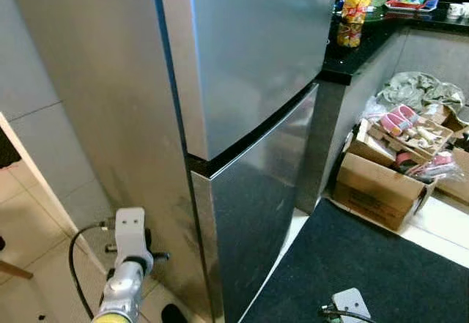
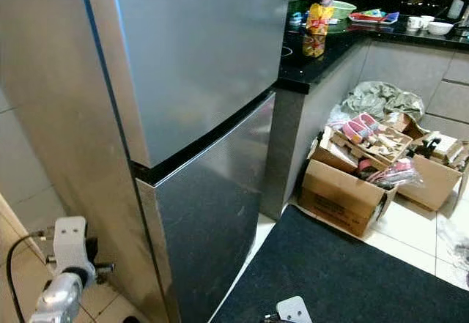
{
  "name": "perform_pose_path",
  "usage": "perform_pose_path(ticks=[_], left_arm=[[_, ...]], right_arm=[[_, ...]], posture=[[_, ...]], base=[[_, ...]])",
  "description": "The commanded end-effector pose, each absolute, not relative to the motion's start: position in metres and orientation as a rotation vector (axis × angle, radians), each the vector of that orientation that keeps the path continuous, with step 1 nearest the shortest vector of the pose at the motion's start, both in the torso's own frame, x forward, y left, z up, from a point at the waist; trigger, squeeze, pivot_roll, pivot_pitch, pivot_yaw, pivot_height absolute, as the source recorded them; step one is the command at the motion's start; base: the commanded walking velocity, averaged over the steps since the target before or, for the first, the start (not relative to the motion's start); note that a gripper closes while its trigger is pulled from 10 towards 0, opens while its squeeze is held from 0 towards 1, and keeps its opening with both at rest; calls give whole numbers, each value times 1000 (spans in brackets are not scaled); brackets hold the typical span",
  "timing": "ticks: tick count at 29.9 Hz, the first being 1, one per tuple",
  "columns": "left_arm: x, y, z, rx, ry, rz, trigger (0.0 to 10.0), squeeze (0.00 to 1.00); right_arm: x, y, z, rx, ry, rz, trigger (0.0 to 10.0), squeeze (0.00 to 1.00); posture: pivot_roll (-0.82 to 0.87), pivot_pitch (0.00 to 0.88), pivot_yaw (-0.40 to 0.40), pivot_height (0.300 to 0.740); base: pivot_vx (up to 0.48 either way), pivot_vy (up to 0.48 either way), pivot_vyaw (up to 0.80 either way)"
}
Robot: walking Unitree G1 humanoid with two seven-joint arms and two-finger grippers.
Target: Restocking fridge
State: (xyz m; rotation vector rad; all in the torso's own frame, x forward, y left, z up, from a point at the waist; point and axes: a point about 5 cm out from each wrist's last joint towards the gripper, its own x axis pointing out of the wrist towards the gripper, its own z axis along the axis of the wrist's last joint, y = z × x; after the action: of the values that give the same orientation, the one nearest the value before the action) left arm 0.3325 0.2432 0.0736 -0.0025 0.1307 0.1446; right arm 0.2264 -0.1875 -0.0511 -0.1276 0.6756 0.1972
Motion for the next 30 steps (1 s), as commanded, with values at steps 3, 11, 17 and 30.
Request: perform_pose_path(ticks=[3, 11, 17, 30], left_arm=[[340, 238, 85, 5, 83, 28, 10000, 0], [354, 206, 100, 7, 61, -247, 10000, 0], [356, 194, 100, 9, 64, -332, 10000, 0], [350, 162, 94, -68, 52, -540, 10000, 0]], right_arm=[[225, -190, -52, -125, 682, 193, 10000, 0], [222, -193, -52, -133, 679, 187, 10000, 0], [221, -193, -53, -133, 681, 186, 10000, 0], [217, -194, -55, -133, 687, 184, 10000, 0]], posture=[[-50, 112, -4, 740], [-59, 118, -2, 740], [-65, 124, 2, 740], [-64, 132, -1, 740]], base=[[0, 0, 0], [0, 0, 0], [0, 0, 0], [0, 0, 0]])
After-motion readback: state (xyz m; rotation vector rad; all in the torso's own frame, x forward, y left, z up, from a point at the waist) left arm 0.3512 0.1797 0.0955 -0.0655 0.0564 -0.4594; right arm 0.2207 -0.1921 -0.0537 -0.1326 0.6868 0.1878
